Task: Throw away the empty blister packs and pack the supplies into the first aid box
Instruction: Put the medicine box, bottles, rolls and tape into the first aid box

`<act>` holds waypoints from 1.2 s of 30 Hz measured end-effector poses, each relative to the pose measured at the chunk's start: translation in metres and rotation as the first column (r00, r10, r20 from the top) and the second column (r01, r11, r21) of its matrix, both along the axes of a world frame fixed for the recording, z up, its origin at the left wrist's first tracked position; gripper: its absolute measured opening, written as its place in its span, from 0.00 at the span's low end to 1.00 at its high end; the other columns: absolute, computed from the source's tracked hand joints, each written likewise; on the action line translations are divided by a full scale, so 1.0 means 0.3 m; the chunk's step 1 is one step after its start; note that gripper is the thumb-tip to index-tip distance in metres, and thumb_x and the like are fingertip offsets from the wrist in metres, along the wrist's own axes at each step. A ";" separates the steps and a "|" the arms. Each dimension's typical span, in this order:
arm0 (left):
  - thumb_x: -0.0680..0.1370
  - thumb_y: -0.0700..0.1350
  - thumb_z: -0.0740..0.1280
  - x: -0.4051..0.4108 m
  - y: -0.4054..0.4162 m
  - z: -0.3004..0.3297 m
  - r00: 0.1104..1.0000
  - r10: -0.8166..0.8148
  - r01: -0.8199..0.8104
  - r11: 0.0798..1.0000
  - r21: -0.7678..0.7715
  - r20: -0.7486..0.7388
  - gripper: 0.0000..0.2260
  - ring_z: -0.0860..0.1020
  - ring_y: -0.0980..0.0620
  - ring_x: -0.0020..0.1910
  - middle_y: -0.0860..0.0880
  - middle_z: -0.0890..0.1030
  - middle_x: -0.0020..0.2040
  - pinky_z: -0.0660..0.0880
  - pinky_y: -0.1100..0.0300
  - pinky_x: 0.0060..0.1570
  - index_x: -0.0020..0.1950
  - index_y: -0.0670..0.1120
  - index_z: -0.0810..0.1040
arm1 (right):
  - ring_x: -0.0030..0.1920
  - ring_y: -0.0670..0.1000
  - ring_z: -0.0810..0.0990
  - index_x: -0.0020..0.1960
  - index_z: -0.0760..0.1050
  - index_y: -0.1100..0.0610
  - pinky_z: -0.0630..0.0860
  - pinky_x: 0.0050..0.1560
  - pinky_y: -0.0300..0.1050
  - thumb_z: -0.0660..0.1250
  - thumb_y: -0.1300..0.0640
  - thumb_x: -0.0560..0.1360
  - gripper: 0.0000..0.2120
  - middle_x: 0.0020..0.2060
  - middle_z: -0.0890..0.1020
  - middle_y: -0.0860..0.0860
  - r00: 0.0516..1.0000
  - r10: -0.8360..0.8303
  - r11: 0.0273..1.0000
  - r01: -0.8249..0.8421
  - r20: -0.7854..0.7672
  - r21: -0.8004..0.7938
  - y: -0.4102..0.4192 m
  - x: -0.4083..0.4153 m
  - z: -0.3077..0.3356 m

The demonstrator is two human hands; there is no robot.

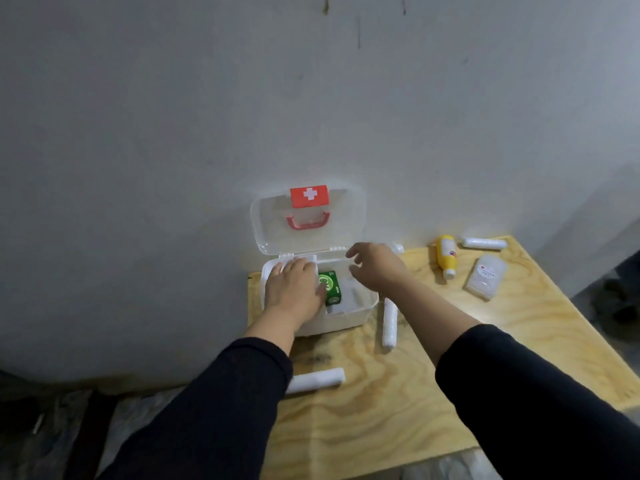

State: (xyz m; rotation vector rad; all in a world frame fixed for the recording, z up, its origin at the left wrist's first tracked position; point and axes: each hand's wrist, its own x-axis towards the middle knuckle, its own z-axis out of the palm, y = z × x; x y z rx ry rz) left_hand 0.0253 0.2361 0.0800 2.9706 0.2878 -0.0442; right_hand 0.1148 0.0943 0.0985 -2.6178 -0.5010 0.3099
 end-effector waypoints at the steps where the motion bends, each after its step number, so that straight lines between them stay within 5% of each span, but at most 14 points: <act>1: 0.80 0.52 0.57 0.022 -0.004 0.030 1.000 -0.023 0.023 1.000 -0.005 0.013 0.19 0.71 0.46 0.67 0.47 0.74 0.68 0.66 0.50 0.66 0.68 0.46 0.71 | 0.54 0.55 0.81 0.61 0.77 0.51 0.79 0.52 0.46 0.63 0.57 0.74 0.16 0.55 0.82 0.52 0.998 -0.055 0.998 0.055 0.016 0.001 -0.030 0.002 0.016; 8: 0.79 0.48 0.57 0.176 -0.190 0.148 0.950 -0.267 0.257 0.963 -0.082 -0.163 0.15 0.78 0.43 0.55 0.46 0.80 0.59 0.74 0.54 0.51 0.62 0.50 0.78 | 0.60 0.56 0.79 0.62 0.77 0.52 0.74 0.52 0.45 0.61 0.55 0.75 0.16 0.58 0.80 0.54 0.923 -0.383 0.911 0.372 -0.029 -0.177 -0.335 -0.033 0.018; 14: 0.80 0.49 0.59 0.265 -0.440 0.127 0.858 -0.411 0.379 0.911 -0.161 -0.307 0.17 0.77 0.45 0.61 0.47 0.77 0.65 0.75 0.54 0.59 0.68 0.50 0.74 | 0.60 0.54 0.77 0.63 0.74 0.54 0.75 0.55 0.44 0.60 0.55 0.75 0.17 0.60 0.78 0.52 0.829 -0.546 0.819 0.498 -0.121 -0.284 -0.602 -0.041 -0.013; 17: 0.79 0.48 0.59 0.320 -0.528 0.088 0.843 -0.431 0.389 0.902 -0.188 -0.323 0.17 0.76 0.45 0.62 0.47 0.77 0.65 0.74 0.54 0.61 0.67 0.49 0.75 | 0.55 0.55 0.79 0.59 0.76 0.56 0.75 0.47 0.42 0.61 0.57 0.74 0.15 0.55 0.80 0.53 0.801 -0.587 0.795 0.542 -0.121 -0.274 -0.683 -0.012 -0.043; 20: 0.79 0.48 0.59 0.391 -0.604 0.039 0.840 -0.418 0.368 0.907 -0.203 -0.346 0.17 0.75 0.45 0.63 0.47 0.77 0.65 0.72 0.53 0.63 0.67 0.49 0.76 | 0.54 0.55 0.79 0.59 0.75 0.56 0.74 0.43 0.43 0.62 0.56 0.74 0.15 0.55 0.80 0.53 0.778 -0.615 0.782 0.581 -0.128 -0.225 -0.741 0.039 -0.099; 28: 0.78 0.48 0.59 0.523 -0.716 -0.112 0.873 -0.299 0.211 0.944 -0.255 -0.385 0.16 0.77 0.46 0.60 0.47 0.79 0.62 0.74 0.53 0.59 0.63 0.48 0.78 | 0.64 0.59 0.70 0.67 0.66 0.56 0.74 0.55 0.52 0.65 0.45 0.72 0.28 0.62 0.70 0.57 0.719 -0.663 0.739 0.673 -0.210 -0.030 -0.756 0.245 -0.301; 32: 0.78 0.49 0.60 0.507 -0.687 -0.156 0.877 -0.244 0.143 0.955 -0.260 -0.414 0.17 0.77 0.48 0.61 0.51 0.78 0.64 0.74 0.55 0.58 0.66 0.52 0.77 | 0.62 0.59 0.69 0.66 0.64 0.58 0.74 0.54 0.53 0.67 0.40 0.70 0.32 0.61 0.70 0.57 0.682 -0.721 0.689 0.724 -0.120 -0.031 -0.727 0.284 -0.333; 36: 0.79 0.49 0.59 0.511 -0.693 -0.167 0.879 -0.211 0.104 0.960 -0.259 -0.428 0.17 0.77 0.47 0.62 0.49 0.78 0.66 0.74 0.53 0.61 0.67 0.51 0.75 | 0.62 0.59 0.70 0.64 0.65 0.60 0.75 0.55 0.52 0.70 0.46 0.69 0.30 0.61 0.71 0.58 0.666 -0.726 0.677 0.736 -0.170 -0.006 -0.740 0.324 -0.357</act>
